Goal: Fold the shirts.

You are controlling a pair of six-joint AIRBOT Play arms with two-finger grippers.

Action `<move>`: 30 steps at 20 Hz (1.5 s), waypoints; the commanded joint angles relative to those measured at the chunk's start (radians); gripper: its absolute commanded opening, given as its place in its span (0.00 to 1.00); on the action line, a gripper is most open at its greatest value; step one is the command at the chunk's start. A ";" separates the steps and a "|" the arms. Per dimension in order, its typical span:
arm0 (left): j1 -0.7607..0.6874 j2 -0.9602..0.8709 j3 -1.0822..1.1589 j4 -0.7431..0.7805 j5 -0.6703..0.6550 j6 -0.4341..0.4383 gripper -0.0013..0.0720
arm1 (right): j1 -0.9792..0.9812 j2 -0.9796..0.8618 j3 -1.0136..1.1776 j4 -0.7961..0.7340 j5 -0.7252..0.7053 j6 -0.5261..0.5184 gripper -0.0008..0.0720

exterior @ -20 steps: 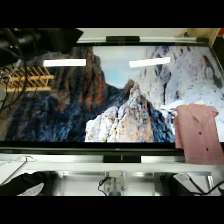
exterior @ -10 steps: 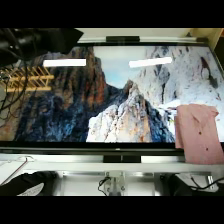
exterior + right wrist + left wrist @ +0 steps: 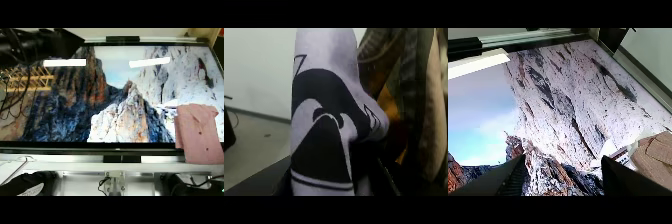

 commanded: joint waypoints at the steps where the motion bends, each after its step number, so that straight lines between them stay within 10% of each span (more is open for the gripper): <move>1: 0.000 -0.001 0.000 0.001 -0.046 0.001 0.76 | -0.004 0.051 0.000 -0.150 0.249 0.235 0.76; 9: 0.000 -0.037 -0.003 0.131 -0.241 0.000 0.76 | 0.014 0.123 -0.001 -0.164 0.741 0.377 0.76; 14: 0.000 -0.108 -0.038 0.455 -0.520 -0.166 0.72 | 0.351 0.127 -0.111 -0.161 0.966 0.351 0.76; 22: -0.043 -0.106 -0.409 0.597 -0.582 -0.397 0.72 | 1.320 0.201 -0.553 -0.481 0.813 0.441 0.76; 30: -0.057 -0.106 -0.421 0.630 -0.535 -0.423 0.72 | 1.675 0.101 -0.602 -0.515 0.616 0.454 0.76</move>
